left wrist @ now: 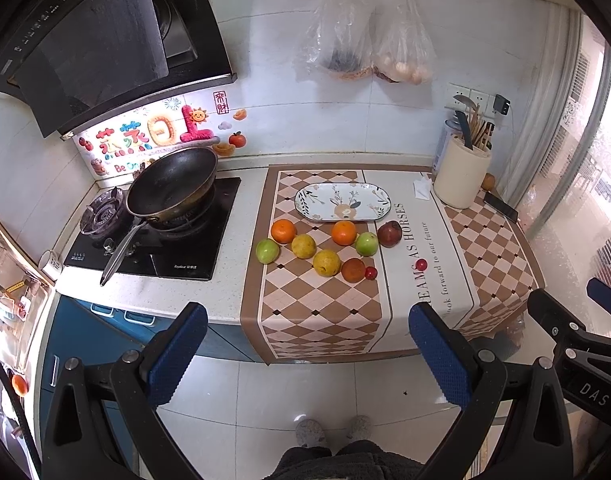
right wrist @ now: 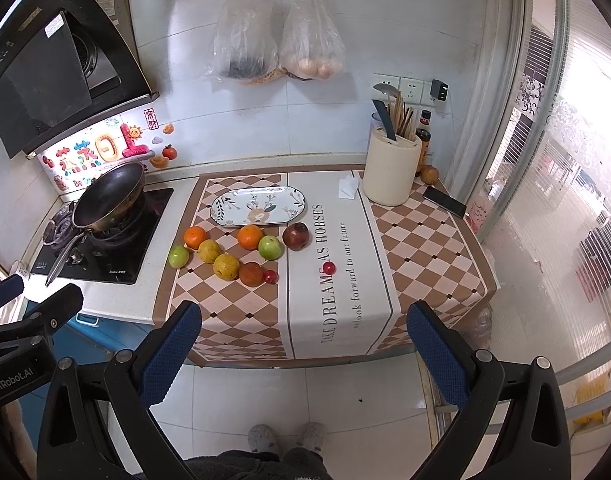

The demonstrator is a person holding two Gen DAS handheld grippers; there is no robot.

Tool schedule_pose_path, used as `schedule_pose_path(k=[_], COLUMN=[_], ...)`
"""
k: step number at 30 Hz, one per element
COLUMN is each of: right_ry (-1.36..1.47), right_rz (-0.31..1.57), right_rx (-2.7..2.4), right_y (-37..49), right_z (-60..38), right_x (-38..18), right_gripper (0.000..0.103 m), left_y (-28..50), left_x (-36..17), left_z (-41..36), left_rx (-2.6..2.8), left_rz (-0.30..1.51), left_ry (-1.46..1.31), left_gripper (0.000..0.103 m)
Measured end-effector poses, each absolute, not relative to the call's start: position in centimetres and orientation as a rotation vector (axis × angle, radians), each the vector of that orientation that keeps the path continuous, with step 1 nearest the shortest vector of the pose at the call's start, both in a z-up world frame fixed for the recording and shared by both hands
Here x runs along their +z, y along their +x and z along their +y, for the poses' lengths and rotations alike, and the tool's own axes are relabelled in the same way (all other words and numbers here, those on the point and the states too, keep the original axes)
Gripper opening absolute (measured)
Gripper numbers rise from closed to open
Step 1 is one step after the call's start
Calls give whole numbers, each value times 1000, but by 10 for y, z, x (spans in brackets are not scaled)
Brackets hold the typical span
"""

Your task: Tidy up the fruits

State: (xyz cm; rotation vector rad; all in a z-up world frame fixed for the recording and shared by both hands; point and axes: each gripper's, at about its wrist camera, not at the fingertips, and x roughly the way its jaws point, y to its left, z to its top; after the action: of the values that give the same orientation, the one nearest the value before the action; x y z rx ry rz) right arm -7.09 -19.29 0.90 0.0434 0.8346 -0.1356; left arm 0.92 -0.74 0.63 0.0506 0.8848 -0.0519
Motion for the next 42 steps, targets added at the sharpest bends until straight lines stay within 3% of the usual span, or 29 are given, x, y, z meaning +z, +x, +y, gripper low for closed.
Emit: schedule_pose_path(k=[42], right_ry=[42], right_rz=[830], right_rx=[-136], right_y=[-71], right_z=[-183], right_x=[13], right_gripper=[103], left_y=[11], left_x=[12], left_z=[3], left_rx=[-54], left_rz=[881], left_ry=[45], left_gripper=[103])
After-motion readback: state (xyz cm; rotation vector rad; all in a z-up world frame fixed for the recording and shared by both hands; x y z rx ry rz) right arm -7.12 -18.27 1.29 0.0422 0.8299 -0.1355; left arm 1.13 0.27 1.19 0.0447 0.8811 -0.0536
